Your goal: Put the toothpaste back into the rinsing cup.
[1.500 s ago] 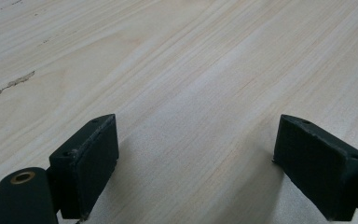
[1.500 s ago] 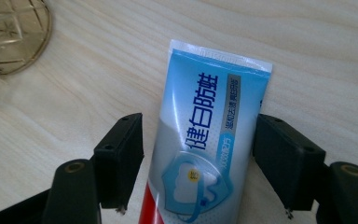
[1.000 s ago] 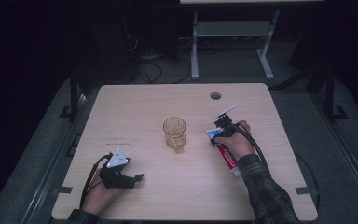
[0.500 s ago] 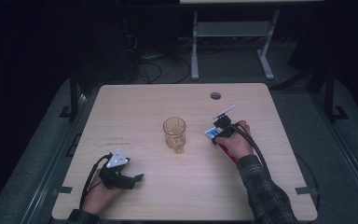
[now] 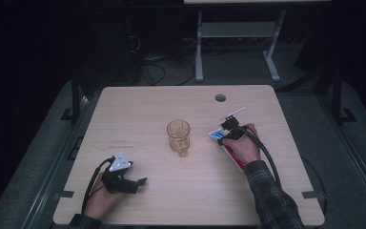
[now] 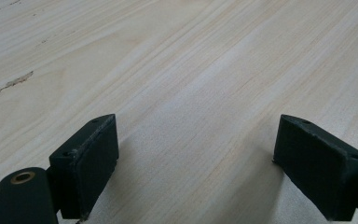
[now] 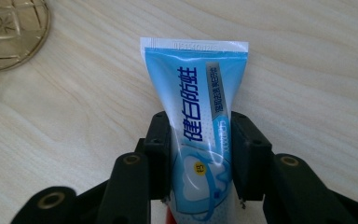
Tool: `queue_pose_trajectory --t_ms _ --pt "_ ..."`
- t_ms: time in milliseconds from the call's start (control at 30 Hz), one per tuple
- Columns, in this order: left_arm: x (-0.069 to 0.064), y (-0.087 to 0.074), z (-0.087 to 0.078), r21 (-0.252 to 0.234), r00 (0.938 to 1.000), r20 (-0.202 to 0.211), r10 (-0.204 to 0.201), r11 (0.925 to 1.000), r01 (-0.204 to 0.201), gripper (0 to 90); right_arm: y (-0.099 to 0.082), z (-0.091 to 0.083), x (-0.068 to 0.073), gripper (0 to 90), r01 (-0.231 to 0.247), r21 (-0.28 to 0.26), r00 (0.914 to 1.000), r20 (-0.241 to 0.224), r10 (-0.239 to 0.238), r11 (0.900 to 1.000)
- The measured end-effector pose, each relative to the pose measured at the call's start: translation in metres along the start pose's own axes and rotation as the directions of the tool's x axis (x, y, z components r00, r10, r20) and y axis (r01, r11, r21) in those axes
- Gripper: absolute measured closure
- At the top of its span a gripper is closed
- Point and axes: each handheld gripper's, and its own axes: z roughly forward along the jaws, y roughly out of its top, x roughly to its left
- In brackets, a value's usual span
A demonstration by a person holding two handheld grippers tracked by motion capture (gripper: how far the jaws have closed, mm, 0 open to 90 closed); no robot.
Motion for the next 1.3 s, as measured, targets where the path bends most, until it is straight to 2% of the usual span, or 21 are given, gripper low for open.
queue_pose_trajectory --t_ms 367,667,867,1067,1200,1300 --pt "0.000 0.000 0.000 0.000 1.0000 0.000 0.000 1.0000 0.000 13.2 -0.005 -0.013 -0.001 67.0 -0.013 -0.090 0.9992 -0.038 0.010 0.9958" --pt "0.000 0.000 0.000 0.000 1.0000 -0.001 0.001 1.0000 -0.001 13.2 -0.006 -0.032 0.000 68.8 -0.016 -0.184 0.9977 -0.068 0.003 0.9828" --pt "0.000 0.000 0.000 0.000 1.0000 0.000 0.001 1.0000 -0.001 13.2 -0.006 -0.043 0.000 69.4 -0.011 -0.244 0.9964 -0.084 -0.010 0.9696" --pt "0.000 0.000 0.000 0.000 1.0000 -0.001 0.000 1.0000 0.000 13.2 -0.007 -0.053 -0.001 70.3 -0.025 -0.299 0.9957 -0.093 -0.003 0.9540" --pt "0.000 0.000 0.000 0.000 1.0000 -0.001 0.001 1.0000 -0.001 13.2 -0.008 -0.060 -0.002 70.5 -0.040 -0.336 0.9945 -0.104 0.005 0.9409" --pt "0.000 0.000 0.000 0.000 1.0000 -0.001 0.001 1.0000 -0.001 13.2 -0.008 -0.066 -0.003 70.7 -0.048 -0.374 0.9929 -0.119 0.003 0.9261"
